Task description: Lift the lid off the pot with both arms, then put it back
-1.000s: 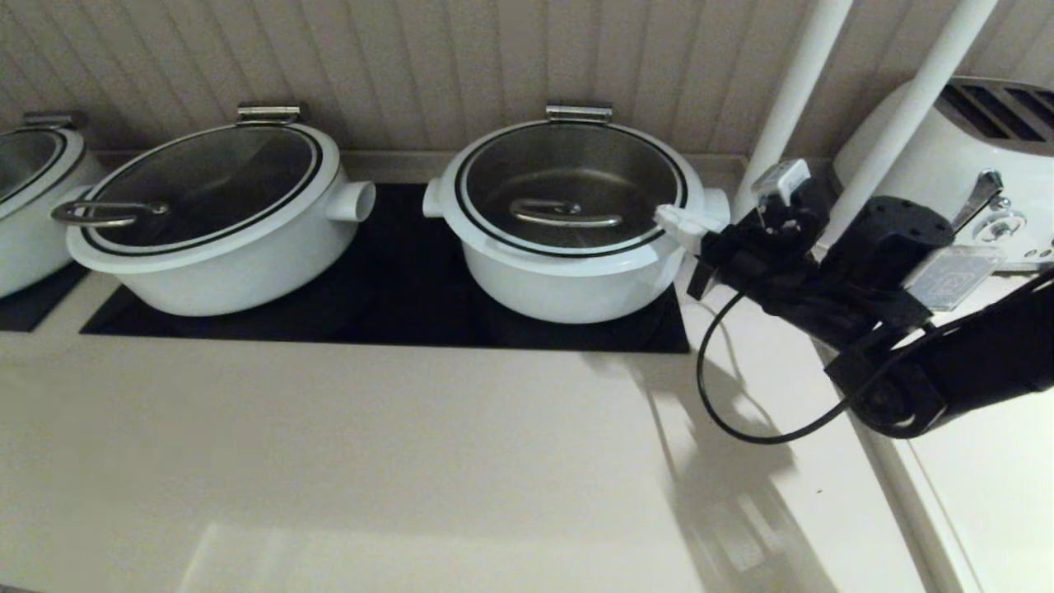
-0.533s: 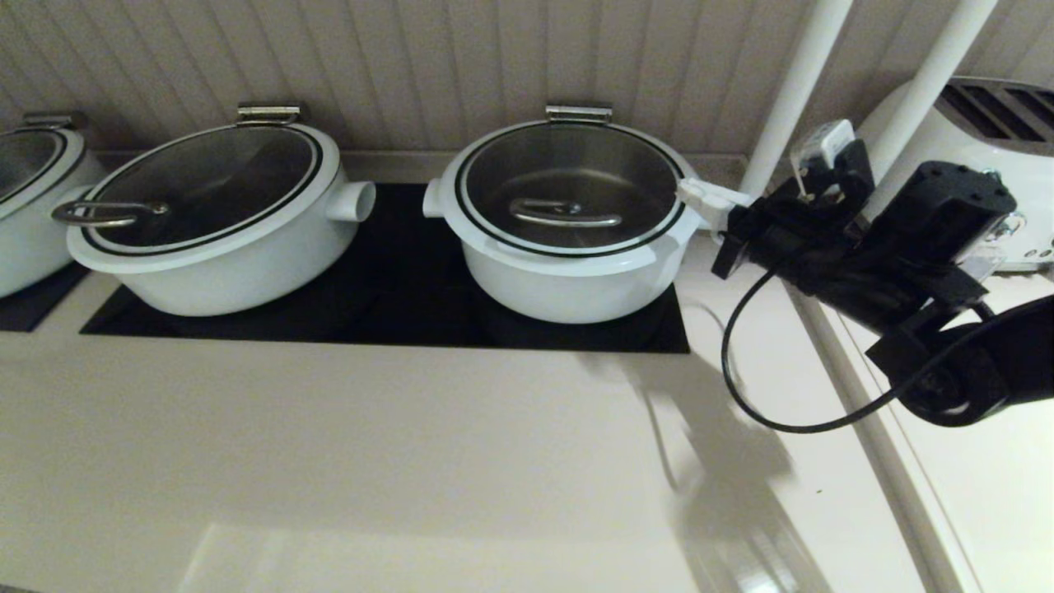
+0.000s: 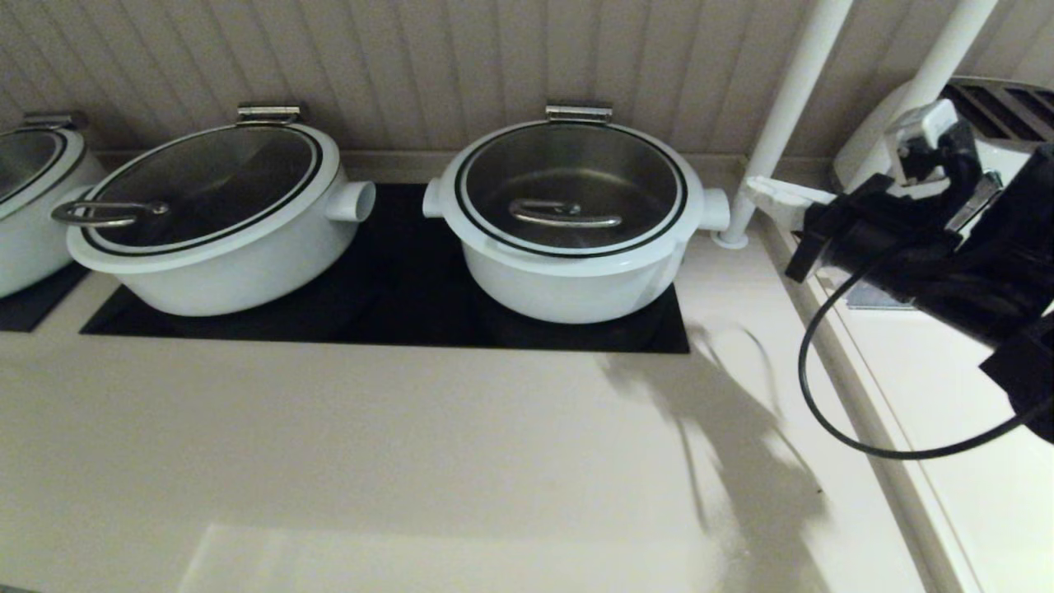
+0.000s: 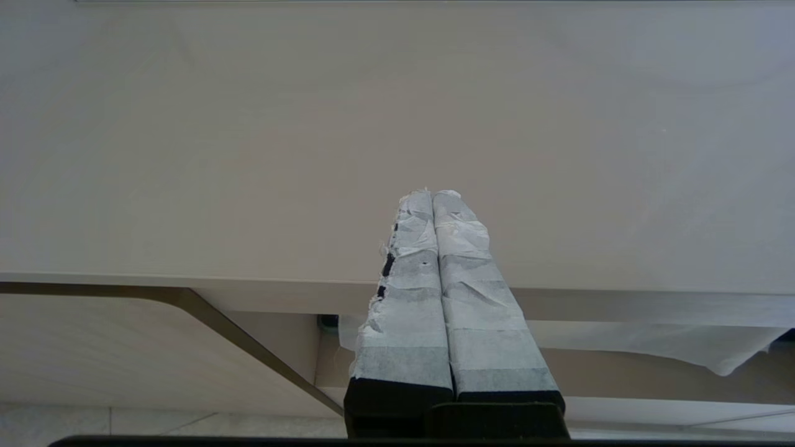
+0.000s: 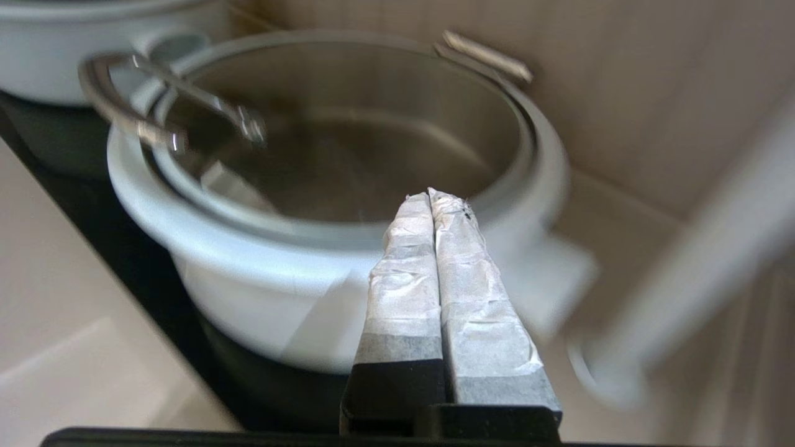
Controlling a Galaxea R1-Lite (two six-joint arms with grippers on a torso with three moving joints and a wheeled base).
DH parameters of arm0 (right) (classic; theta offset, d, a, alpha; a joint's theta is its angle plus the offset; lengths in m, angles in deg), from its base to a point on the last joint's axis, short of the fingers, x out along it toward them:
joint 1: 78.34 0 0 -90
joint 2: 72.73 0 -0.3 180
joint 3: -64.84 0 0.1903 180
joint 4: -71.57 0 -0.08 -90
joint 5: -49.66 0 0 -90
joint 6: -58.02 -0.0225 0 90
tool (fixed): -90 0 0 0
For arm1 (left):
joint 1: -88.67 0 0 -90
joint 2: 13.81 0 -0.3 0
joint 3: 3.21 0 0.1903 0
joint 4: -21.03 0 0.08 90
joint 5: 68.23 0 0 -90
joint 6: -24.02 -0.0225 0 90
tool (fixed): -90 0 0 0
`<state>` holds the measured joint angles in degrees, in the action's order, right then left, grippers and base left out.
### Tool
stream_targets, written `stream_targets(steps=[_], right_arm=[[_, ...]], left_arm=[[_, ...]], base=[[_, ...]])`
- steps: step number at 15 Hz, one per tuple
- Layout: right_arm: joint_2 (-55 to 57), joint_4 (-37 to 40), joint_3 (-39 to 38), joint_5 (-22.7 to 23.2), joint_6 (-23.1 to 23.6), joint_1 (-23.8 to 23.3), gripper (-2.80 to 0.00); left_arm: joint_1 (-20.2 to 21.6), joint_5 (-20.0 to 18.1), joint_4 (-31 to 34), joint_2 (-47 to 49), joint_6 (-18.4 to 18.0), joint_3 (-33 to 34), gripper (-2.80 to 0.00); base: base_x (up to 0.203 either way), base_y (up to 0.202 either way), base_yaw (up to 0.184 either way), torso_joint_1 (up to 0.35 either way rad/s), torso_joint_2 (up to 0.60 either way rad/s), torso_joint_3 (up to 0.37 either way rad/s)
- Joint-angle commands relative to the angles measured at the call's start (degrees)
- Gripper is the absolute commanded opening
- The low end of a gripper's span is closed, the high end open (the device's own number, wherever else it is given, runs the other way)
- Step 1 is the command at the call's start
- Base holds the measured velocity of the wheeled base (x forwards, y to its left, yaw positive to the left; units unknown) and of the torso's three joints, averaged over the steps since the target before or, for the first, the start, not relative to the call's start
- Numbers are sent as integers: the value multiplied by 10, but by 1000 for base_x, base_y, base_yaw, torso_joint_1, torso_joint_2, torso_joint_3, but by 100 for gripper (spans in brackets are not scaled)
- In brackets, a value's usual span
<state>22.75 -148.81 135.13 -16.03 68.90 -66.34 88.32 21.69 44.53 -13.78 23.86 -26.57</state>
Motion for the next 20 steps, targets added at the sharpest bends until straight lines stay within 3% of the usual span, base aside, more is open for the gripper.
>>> stream_targets(steps=[1,8,11,16,20], right_arm=[[-56,-3,-59,2,0,-25,-280],[-261,-4,-390,-1,-63,-103,-280],[-369,32,-459,-31,-95,-114,-280],[-633,305,-467,-143,-110,-95,-280],[-803,547,-469,-203,-102,-89,-280]], left_arm=[[0,0,0,1,0,0,-280],[0,0,0,1,0,0,-280],[0,0,0,1,0,0,-280],[0,0,-1,1,0,0,-280],[0,0,0,1,0,0,-280]], base=[[0,0,0,0,0,0],[0,0,0,0,0,0],[0,0,0,0,0,0],[0,0,0,0,0,0],[0,0,0,0,0,0]])
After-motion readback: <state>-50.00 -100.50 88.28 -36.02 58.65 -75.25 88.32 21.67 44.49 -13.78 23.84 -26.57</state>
